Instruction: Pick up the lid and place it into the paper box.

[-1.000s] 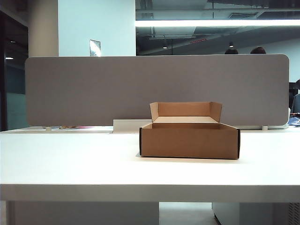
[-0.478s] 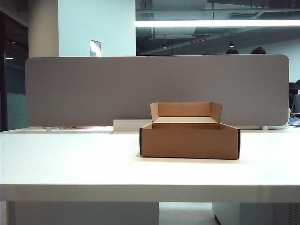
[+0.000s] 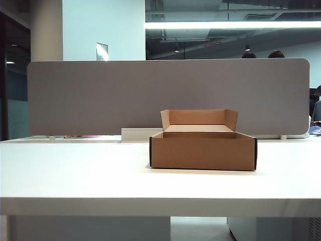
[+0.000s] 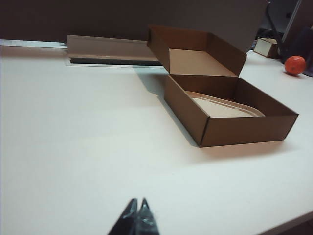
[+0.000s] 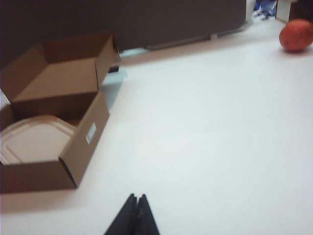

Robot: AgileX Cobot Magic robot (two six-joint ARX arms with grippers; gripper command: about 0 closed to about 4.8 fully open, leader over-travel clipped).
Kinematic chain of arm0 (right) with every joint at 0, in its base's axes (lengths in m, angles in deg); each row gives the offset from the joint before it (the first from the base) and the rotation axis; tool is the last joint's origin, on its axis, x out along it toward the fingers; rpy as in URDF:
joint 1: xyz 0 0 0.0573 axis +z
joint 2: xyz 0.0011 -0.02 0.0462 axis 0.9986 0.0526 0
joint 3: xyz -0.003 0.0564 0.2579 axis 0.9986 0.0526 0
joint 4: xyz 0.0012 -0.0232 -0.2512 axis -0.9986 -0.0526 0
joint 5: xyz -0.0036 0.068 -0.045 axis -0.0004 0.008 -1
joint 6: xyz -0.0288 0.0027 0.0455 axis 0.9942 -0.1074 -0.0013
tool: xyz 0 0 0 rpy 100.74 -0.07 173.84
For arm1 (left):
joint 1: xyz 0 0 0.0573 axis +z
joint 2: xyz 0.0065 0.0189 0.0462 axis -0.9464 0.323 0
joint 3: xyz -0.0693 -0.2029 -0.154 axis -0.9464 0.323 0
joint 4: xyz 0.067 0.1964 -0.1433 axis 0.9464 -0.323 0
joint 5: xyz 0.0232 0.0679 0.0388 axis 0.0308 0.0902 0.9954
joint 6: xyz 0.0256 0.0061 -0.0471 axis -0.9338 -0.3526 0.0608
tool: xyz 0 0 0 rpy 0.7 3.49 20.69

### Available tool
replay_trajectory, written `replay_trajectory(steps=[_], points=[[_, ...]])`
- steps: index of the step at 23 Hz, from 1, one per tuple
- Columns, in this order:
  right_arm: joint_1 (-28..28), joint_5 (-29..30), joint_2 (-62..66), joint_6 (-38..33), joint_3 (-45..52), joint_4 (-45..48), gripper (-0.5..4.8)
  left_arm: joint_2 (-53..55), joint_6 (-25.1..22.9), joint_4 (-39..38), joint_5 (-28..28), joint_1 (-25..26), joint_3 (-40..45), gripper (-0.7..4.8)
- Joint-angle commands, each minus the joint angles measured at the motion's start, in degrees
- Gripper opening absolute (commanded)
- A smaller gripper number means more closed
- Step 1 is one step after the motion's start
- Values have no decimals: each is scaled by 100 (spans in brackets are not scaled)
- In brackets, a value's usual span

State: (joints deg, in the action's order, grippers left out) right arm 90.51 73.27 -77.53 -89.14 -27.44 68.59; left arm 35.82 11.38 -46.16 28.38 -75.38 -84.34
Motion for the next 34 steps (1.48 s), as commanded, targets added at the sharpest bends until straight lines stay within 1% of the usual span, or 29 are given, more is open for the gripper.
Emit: replay_trajectory(steps=[1,7,14,18,19,22,24,26,29,34], points=[[-4,-31,-13,-13,219,236,-5,9,-4,76,31,15,-20,-5],[-4,-33,-13,-11,605,590,-5,9,-4,74,31,15,-20,-5],[-7,-63,-13,179,651,595,-5,9,-26,74,37,15,-20,-5],[-9,-326,-11,179,656,588,-5,9,-50,74,387,17,-17,-5],[-11,-330,-13,181,656,575,-5,9,-50,76,533,15,-17,-5],[-9,-323,-11,286,656,546,-5,9,-63,76,680,15,-17,-5],[-7,-238,-11,382,656,549,-5,9,-72,76,702,17,-17,-5],[-4,-17,-13,496,656,568,-5,9,-179,74,763,17,-17,-5],[-2,278,-13,658,656,595,-5,9,-195,72,765,17,-17,-5],[-2,505,-11,761,656,595,-5,9,-195,74,763,17,-17,-5]])
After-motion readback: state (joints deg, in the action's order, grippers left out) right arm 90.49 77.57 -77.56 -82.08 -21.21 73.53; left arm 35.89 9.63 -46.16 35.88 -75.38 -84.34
